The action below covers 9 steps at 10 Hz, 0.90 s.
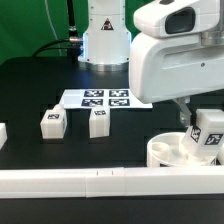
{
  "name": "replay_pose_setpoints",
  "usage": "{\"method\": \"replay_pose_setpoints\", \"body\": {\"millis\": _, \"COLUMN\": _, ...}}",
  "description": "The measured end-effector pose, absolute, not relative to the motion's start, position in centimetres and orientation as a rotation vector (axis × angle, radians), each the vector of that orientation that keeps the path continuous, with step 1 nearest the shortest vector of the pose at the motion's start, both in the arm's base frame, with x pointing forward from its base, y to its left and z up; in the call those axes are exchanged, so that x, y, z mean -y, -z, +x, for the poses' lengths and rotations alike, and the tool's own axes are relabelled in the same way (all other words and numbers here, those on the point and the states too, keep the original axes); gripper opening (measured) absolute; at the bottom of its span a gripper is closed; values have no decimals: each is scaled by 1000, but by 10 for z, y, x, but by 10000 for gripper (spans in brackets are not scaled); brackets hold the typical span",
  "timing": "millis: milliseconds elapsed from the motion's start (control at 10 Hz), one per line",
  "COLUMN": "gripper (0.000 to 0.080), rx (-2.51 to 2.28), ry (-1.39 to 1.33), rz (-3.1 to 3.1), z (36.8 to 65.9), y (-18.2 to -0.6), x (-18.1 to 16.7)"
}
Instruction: Assemble stool
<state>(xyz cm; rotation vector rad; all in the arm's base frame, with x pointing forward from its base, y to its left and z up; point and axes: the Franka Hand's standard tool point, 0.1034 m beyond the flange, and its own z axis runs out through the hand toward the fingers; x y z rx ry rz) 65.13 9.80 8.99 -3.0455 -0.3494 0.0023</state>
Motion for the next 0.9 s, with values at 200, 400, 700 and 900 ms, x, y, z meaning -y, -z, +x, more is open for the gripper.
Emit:
{"method": "replay_pose_setpoints", "body": {"millis": 200, "gripper": 344, "rx": 366, "ry": 17, "rz": -3044, "z": 654, "y": -91, "x": -98}}
{"method": "replay_pose_setpoints", "body": {"millis": 400, "gripper": 344, "rx": 319, "ry": 16, "rz": -3048, "z": 654, "y": -92, "x": -98}}
{"method": "replay_pose_setpoints", "body": {"millis": 700, "gripper": 344, "rx": 136, "ry": 39, "rz": -3052, "z": 656, "y": -91, "x": -99}}
{"method": "replay_pose_setpoints", "body": {"millis": 900, "gripper": 344, "rx": -137, "ry": 119, "rz": -3036, "z": 655, "y": -92, "x": -99}}
